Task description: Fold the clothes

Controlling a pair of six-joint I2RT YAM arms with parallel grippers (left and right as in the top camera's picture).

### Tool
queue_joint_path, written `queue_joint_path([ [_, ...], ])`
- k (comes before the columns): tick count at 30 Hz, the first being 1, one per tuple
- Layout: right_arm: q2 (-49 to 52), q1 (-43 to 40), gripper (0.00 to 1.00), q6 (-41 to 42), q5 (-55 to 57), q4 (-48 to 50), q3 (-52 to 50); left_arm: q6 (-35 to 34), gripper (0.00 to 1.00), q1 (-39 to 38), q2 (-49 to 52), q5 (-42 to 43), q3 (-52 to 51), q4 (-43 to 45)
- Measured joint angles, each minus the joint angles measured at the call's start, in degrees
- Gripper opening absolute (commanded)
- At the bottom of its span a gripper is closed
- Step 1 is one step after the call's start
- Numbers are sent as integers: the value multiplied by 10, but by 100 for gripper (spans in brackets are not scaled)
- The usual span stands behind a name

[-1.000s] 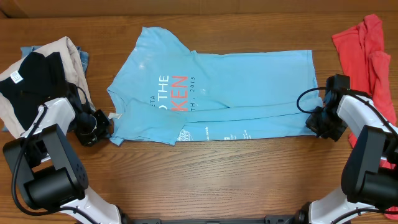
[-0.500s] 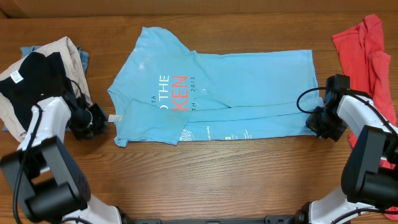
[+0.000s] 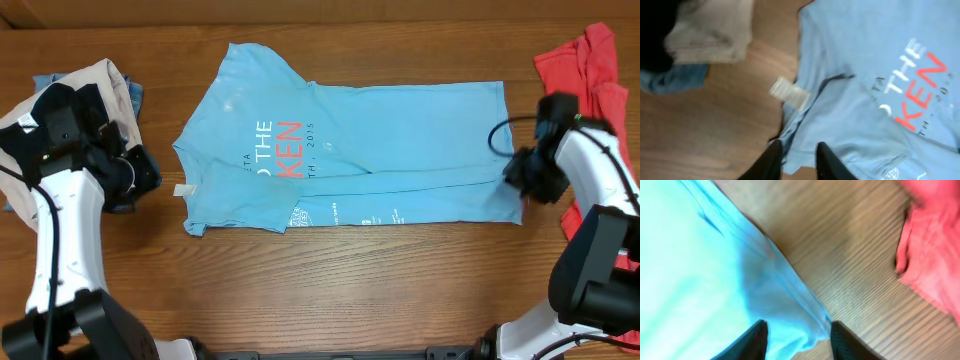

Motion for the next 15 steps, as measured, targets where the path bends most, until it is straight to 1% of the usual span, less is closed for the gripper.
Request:
queue_joint_path([
  [1,0,0,56,1,0,-5,19,3,38,-10,-6,1,1,7],
  [4,0,0,56,-1,-3,-9,61,7,42,-43,-20,4,6,34],
  [6,0,0,56,-7,-8,-2,78,10,46,-67,-23,4,8,67],
  [8,0,0,57,-27,-30,22,85,13,47,-88,-23,4,8,105],
  [11,0,0,64,-77,-92,68,86,14,50,-116,-20,4,9,176],
  [15,0,1,64,-120,-153,112,87,10,50,-137,9,4,15,238],
])
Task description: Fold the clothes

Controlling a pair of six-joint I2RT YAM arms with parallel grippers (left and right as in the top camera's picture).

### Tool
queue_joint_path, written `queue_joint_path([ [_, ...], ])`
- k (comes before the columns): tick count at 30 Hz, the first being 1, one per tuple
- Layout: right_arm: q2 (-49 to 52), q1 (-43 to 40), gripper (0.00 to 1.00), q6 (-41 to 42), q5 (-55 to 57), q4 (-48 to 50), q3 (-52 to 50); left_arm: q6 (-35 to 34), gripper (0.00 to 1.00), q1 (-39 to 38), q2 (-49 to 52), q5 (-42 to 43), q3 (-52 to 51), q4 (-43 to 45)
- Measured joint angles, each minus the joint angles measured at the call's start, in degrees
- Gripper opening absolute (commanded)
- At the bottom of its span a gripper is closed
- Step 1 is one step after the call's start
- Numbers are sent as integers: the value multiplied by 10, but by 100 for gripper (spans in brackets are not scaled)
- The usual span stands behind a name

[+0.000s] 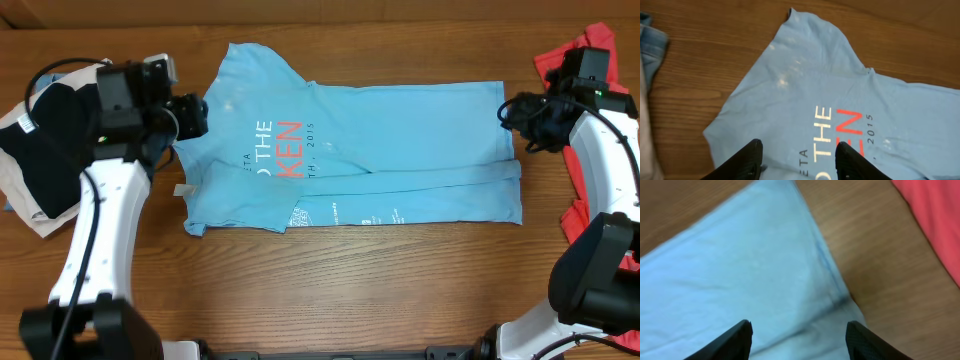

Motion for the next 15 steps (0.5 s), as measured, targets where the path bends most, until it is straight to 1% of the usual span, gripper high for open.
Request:
queue_joint_path([
  [4,0,0,64,-21,-25,8,0,-8,49,-15,66,5,2,18],
  [6,3,0,64,-29,-30,-4,0,-10,47,-22,105,8,2,15],
  [10,34,0,65,-36,-36,-40,4,-10,47,-39,169,11,2,-7],
  [15,98,0,65,-40,-36,-77,4,-10,47,-46,194,8,2,-33],
])
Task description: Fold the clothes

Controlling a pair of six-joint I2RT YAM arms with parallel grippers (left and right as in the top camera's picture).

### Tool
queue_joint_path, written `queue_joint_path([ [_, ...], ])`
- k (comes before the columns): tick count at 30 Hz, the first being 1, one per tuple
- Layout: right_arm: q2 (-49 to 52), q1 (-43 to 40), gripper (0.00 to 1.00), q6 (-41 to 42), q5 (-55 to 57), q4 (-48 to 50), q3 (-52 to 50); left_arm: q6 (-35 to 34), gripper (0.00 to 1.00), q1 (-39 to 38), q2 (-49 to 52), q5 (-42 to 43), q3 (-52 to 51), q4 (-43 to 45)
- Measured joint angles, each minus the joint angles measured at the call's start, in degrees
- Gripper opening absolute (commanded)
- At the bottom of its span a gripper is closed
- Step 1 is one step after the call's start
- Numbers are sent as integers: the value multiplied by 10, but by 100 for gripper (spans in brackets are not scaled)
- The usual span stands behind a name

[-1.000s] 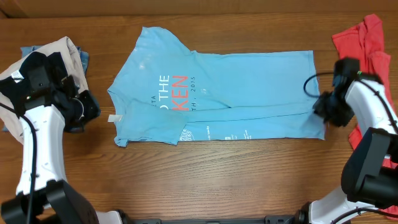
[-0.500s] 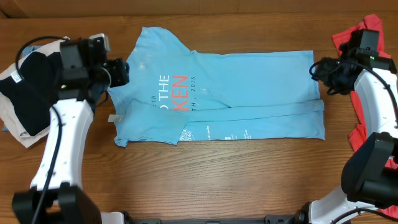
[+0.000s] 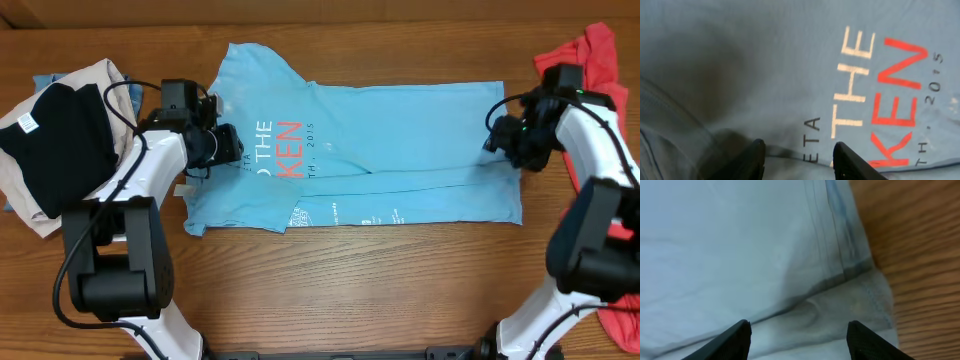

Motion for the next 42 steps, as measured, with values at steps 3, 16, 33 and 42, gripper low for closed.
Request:
queue_joint_path([
  [3,25,0,65,0,0,-10,0,0,47,0,6,-8,0,-10],
  [16,51,0,70,-3,40,-90,0,0,37,0,59,-20,33,-92],
  [33,49,0,71,29,70,-120,-48,-16,36,10,61,-79,34,-214],
  [42,48,-1,71,82,77,-157,-58,-14,36,65,60,-51,33,-220],
])
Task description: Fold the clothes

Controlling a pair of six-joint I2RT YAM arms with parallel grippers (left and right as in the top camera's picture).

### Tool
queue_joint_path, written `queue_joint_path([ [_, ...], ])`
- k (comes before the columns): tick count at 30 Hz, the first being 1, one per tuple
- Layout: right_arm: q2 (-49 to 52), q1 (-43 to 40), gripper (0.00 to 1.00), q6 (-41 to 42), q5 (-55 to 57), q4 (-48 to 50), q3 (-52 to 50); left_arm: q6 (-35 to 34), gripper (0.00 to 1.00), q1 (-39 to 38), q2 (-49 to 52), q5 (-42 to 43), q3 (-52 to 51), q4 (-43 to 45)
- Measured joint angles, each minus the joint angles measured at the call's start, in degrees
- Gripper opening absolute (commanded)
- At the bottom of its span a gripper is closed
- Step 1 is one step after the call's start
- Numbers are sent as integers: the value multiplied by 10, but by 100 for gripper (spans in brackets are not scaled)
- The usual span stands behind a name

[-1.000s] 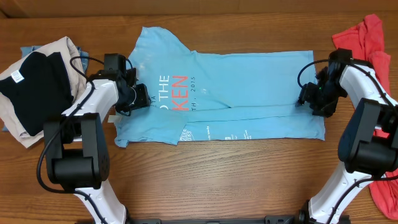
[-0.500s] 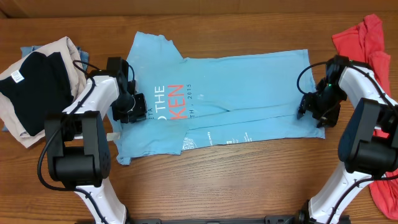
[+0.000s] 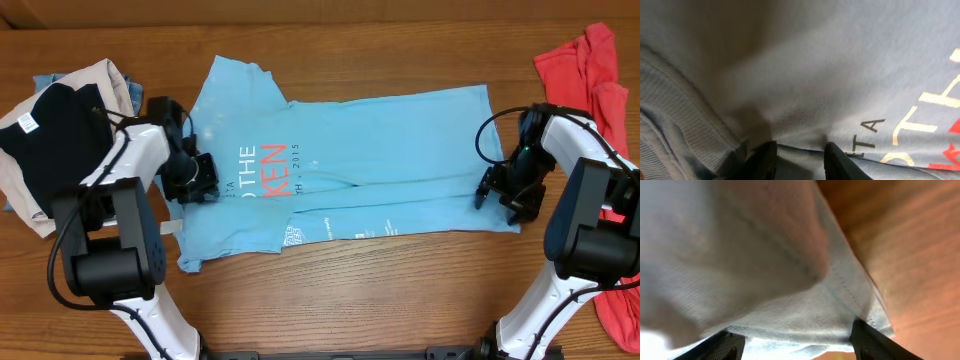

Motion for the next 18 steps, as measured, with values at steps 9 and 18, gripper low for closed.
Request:
queue_joint_path([
  [9,0,-4,75,24,13,-24,-5,1,37,6,0,9,0,-1],
  [18,-76,-2,78,17,31,-1,7,5,50,16,-36,6,4,-10],
])
